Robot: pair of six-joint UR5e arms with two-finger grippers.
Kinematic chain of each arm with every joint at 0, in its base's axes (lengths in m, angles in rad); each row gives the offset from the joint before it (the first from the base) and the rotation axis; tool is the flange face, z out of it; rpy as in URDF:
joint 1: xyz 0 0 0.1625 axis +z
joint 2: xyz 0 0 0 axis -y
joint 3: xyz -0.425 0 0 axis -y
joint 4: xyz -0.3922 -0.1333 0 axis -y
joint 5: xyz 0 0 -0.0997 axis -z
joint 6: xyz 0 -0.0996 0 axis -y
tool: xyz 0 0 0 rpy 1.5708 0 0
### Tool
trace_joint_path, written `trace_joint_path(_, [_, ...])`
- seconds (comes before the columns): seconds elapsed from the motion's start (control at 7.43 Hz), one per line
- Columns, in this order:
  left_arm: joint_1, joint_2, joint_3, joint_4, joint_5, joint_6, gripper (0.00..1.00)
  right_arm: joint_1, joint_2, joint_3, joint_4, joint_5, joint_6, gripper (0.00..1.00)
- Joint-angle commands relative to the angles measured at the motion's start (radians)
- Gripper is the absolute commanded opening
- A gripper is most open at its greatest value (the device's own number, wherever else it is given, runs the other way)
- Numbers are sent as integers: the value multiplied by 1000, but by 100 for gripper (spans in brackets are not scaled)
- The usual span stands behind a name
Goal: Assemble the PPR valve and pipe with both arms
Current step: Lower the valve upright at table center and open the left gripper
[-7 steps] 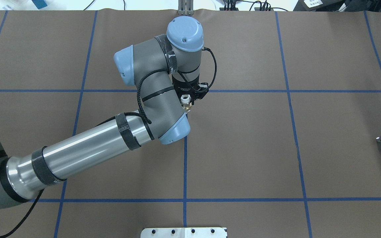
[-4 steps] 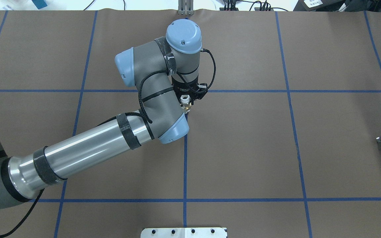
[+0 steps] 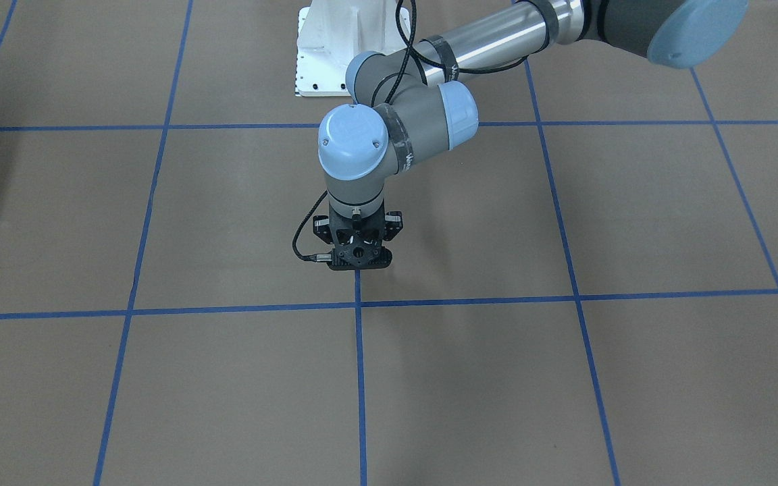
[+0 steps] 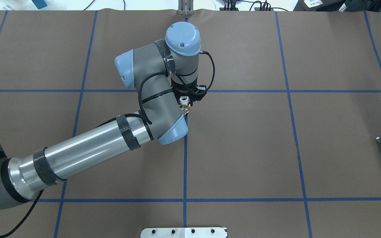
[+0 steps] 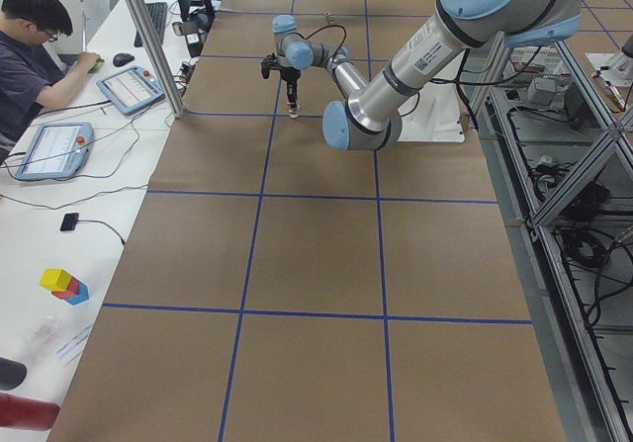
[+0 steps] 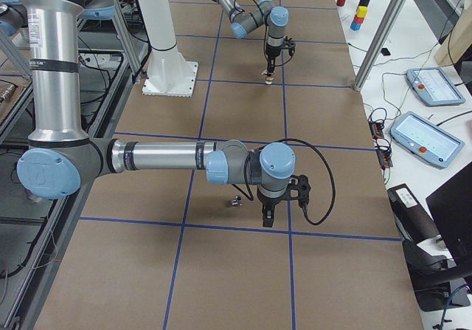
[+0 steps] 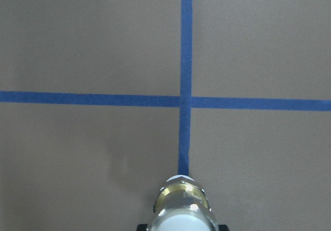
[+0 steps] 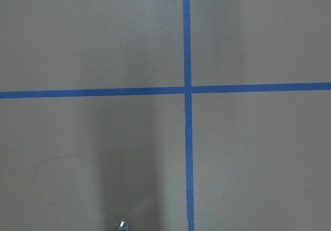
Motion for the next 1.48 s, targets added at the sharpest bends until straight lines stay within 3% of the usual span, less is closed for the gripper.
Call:
trace_joint_path(0.0, [6,1,0,0,0,0,0,0,0,-2,-2,-2,1,100])
trace_joint_path(0.27, [8,1,0,-2,0,0,0,-2,2,-2,-2,-2,1,100])
trace_joint_path(0.4, [8,1,0,-2,0,1,10,0,2,-2,-2,-2,1,100])
trace_joint_path(0.54, [8,3,0,-2,0,0,57,-2,2,-4,-2,-2,1,100])
trace_joint_path(0.67, [13,7,-1,-8,2,-2,97,0,2,-4,-3,-2,1,100])
trace_joint_path(1.08, [14,15,-6,-20,2,-4,100,-2,17,-9,-11,5,2,100])
trace_joint_path(1.35, [-4,13,-61,-6,-3,0,100,0,20,-16,0,3,-2,100])
